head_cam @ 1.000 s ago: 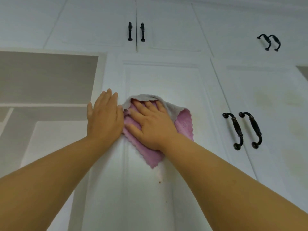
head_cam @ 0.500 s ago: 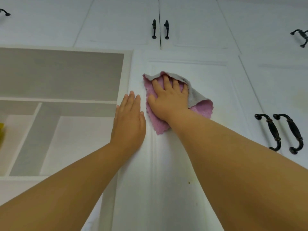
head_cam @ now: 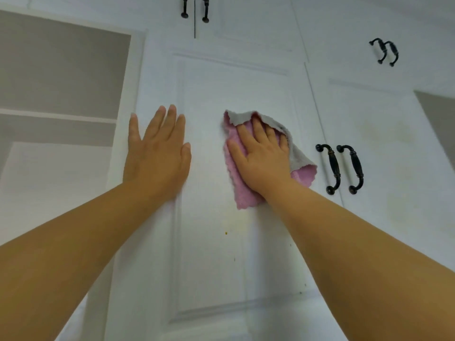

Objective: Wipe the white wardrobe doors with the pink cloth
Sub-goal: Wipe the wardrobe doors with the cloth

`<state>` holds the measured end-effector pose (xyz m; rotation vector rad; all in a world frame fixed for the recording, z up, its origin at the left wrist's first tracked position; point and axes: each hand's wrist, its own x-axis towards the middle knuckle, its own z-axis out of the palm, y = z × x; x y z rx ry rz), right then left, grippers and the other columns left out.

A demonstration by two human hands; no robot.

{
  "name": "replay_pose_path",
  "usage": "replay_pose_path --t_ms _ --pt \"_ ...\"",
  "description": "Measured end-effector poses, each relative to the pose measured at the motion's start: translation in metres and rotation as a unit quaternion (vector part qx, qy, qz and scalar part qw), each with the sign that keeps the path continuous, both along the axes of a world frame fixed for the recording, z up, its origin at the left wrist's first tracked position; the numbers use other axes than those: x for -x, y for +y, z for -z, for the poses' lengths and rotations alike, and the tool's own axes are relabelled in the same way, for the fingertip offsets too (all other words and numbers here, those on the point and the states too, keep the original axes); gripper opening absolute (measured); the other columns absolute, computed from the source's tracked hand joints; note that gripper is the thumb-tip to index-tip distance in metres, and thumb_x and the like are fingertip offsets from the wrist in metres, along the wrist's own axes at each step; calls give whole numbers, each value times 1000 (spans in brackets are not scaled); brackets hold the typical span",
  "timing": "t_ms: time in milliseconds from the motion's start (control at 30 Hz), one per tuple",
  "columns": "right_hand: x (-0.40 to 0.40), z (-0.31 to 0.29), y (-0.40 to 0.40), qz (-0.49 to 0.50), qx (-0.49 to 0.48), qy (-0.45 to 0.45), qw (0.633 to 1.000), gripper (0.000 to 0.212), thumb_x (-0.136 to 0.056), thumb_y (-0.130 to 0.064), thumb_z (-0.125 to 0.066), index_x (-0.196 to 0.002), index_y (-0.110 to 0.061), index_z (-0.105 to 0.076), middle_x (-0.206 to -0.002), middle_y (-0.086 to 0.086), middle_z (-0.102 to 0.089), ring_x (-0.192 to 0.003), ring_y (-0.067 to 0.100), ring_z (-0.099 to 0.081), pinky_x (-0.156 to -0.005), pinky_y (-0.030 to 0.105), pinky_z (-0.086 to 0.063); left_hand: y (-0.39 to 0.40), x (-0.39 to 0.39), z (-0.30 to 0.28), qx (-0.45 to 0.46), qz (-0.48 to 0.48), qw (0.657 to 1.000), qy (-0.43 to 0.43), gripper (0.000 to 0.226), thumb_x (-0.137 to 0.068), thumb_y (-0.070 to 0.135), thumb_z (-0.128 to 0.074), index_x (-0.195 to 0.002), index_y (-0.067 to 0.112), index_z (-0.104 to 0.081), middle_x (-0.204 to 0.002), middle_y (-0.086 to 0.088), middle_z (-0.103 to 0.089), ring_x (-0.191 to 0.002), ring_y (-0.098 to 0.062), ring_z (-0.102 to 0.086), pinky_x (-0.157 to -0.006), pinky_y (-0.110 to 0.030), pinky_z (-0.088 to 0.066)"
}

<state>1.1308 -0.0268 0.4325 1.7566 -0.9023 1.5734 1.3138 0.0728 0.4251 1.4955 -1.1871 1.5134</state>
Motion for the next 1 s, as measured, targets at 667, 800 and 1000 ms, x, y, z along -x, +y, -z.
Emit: replay_pose_path --t_ms 667,800,1000 --pt "38 64 -17 -48 -69 -105 991 76 -91 -67 -17 -160 -39 -1 -168 11 4 -154 33 -6 -124 41 -2 -3 -2 1 -6 10 1000 -1 62 -103 38 -11 -159 12 -9 -167 -3 -9 -155 -20 2 -122 -54 5" --pt "49 39 -20 -26 -76 -76 994 62 -104 -54 -26 -160 -41 -2 -168 11 8 -154 34 -6 -124 43 -1 -5 1 2 -1 11 1000 4 61 -103 37 -12 -159 12 -9 -167 -3 -9 -154 -20 2 -122 -54 4" --pt "77 -14 -36 -15 -39 7 999 59 -104 -55 -21 -158 -46 1 -168 10 9 -153 32 -12 -125 47 -3 -9 -1 3 15 11 1000 -6 60 -104 34 -18 -158 10 -15 -166 -5 -16 -154 -21 -5 -123 -54 -2"
